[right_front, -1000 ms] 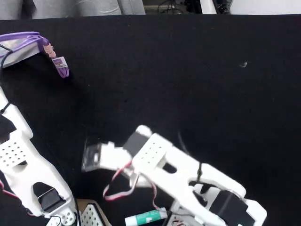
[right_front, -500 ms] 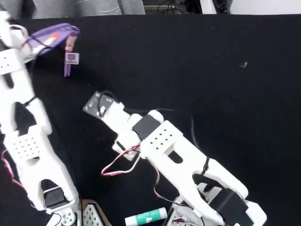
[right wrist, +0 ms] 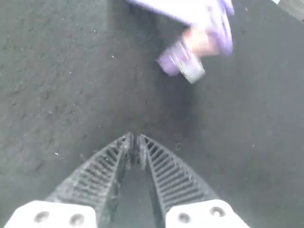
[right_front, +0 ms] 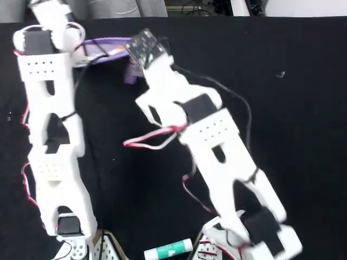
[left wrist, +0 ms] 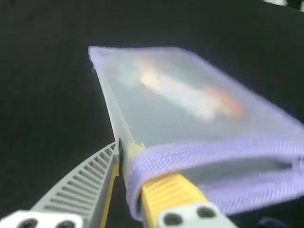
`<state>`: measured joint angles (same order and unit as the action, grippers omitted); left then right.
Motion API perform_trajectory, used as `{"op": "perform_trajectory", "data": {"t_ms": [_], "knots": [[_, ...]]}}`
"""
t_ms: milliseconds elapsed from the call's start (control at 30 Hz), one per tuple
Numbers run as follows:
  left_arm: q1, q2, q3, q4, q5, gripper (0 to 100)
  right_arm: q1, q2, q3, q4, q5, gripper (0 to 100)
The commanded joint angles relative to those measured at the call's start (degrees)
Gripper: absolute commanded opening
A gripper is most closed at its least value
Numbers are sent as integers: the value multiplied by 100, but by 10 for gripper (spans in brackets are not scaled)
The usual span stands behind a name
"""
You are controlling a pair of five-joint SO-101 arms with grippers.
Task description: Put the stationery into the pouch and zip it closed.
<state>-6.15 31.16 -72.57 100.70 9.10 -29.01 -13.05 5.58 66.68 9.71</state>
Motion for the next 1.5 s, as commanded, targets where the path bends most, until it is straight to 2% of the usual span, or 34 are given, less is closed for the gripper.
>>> {"op": "perform_trajectory", "data": {"t_ms": [0, 200, 367, 567, 1467], "knots": [[409, -563, -233, 18, 26, 30, 97, 1147, -2255, 1143, -62, 11], [593, -571, -259, 0, 26, 30, 105, 2510, -4479, 2119, -18, 11], [646, -571, -277, -9, 26, 30, 114, 3108, -5569, 2725, -62, 12], [1051, -571, -268, -18, 18, 30, 404, 3679, -6070, 2743, -466, 12], [1024, -563, -224, -185, 229, 30, 369, 3767, -6237, 2769, -457, 12]]}}
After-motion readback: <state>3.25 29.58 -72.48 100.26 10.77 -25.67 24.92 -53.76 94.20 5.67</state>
